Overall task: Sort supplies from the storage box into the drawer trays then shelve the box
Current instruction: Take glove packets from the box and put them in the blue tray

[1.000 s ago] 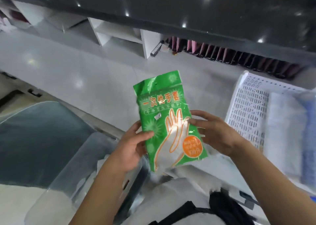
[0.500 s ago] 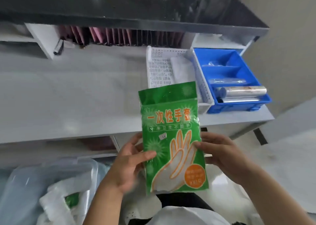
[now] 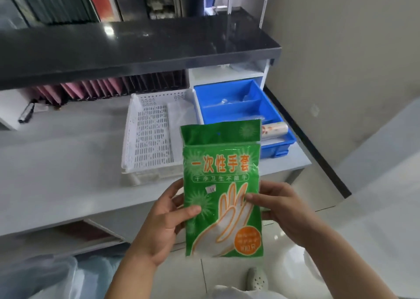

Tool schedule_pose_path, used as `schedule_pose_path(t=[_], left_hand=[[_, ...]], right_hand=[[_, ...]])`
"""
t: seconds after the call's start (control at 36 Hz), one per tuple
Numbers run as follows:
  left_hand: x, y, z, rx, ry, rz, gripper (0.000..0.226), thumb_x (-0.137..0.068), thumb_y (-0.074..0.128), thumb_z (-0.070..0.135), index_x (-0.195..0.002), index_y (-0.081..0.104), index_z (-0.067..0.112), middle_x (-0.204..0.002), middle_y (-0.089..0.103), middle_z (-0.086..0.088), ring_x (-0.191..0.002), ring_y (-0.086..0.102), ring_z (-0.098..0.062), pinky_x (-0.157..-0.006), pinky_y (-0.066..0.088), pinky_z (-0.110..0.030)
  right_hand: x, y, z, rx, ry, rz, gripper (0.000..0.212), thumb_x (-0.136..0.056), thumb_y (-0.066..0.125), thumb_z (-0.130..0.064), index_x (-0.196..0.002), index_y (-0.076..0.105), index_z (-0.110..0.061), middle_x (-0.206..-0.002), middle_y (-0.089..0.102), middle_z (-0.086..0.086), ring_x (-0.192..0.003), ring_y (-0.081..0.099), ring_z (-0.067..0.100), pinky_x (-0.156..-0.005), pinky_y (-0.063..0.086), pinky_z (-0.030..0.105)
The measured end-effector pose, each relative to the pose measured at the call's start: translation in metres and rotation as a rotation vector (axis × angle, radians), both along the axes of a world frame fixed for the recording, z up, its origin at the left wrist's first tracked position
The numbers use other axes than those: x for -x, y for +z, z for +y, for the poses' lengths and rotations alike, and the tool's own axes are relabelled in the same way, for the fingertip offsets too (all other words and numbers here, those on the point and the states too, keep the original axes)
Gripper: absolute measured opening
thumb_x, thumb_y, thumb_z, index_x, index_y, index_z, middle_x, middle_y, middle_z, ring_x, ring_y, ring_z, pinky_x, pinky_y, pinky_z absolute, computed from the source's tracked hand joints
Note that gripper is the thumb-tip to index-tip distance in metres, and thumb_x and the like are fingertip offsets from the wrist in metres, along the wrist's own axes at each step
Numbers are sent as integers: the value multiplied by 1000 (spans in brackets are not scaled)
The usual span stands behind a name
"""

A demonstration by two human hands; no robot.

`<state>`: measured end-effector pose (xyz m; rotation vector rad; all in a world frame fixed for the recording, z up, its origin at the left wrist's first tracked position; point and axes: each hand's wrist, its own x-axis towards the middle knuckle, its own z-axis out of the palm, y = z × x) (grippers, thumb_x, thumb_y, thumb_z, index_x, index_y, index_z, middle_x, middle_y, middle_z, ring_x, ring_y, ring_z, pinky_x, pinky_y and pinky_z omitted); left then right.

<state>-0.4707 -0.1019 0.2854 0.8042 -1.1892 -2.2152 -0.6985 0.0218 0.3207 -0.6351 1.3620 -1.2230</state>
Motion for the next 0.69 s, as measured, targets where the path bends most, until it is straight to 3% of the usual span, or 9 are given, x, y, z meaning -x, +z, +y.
schedule_pose_path(t=[0.11,0.25,0.42,0.5,0.58,0.64,0.69], left_hand=[[67,6,15,54,7,-7,63,-73,78,4,-129,63,30,-122,70,-19,-112,68,-37,-82,58,-33],[136,7,25,102,119,-7,56,-74,72,-2,-121,69,29,-118,72,-15,-109,70,-32,-82,58,-32],[181,19,10,201,208,-99,46,-72,78,16,-116,72,32,-116,74,-9,-107,70,-24,-86,56,-29],[185,20,-23,278,351,-242,31,-82,74,11,-109,73,26,-110,73,-10,-101,68,-19,-83,54,-29],[182,16,-64,360,447,-434,31,-89,66,-1,-109,70,22,-108,71,-3,-99,64,-17,-82,52,-26],[179,8,-93,423,431,-619,34,-89,69,7,-118,66,24,-115,68,4,-108,64,-16,-92,54,-36],[178,0,-119,475,325,-839,48,-88,72,22,-133,58,29,-128,62,6,-116,61,-17,-99,52,-45]], right_hand=[[66,5,15,59,4,41,24,-83,71,-18,-106,76,-10,-107,75,16,-96,73,35,-76,60,37],[125,18,18,134,-47,124,27,-75,71,-19,-98,77,-5,-97,77,16,-88,75,34,-69,61,32],[168,40,3,257,-68,263,20,-72,72,-17,-89,80,-11,-88,78,12,-82,76,32,-69,63,39],[185,45,-10,280,-88,485,14,-79,74,-13,-88,80,-22,-82,79,3,-78,76,25,-72,61,41],[201,47,-25,235,-116,725,12,-83,74,-14,-82,78,-25,-74,77,-1,-74,73,28,-70,56,46],[210,52,-36,212,-114,800,14,-83,73,-15,-81,77,-28,-74,77,-5,-74,73,22,-70,55,45],[217,59,-48,198,-99,862,21,-83,73,-14,-84,77,-35,-75,76,-12,-72,73,8,-69,55,35]])
